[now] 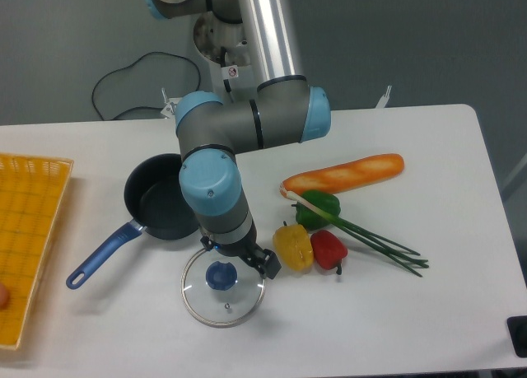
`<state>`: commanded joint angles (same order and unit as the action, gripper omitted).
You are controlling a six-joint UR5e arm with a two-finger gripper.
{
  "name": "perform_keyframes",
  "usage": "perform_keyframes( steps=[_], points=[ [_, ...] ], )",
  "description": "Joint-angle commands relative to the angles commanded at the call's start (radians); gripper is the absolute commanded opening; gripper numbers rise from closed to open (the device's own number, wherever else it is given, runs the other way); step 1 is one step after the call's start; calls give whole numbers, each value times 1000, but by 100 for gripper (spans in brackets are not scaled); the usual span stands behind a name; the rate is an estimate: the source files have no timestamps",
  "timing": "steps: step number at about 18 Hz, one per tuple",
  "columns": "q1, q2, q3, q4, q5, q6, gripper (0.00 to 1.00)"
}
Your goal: Pick up the green onion
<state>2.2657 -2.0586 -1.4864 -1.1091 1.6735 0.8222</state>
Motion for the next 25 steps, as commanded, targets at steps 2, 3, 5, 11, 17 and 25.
perform_keyframes(
  steps=[2,3,5,11,17,25],
  points=[
    [0,-2,-6,5,15,0,100],
    [-2,-2,-5,3,18,0,100],
    [0,0,-6,0,18,0,100],
    [-14,-2,-21,11,44,-12,100],
    [-14,9,-38,18,41,-46,100],
    [-12,6,-64,49,46,-61,100]
  ],
)
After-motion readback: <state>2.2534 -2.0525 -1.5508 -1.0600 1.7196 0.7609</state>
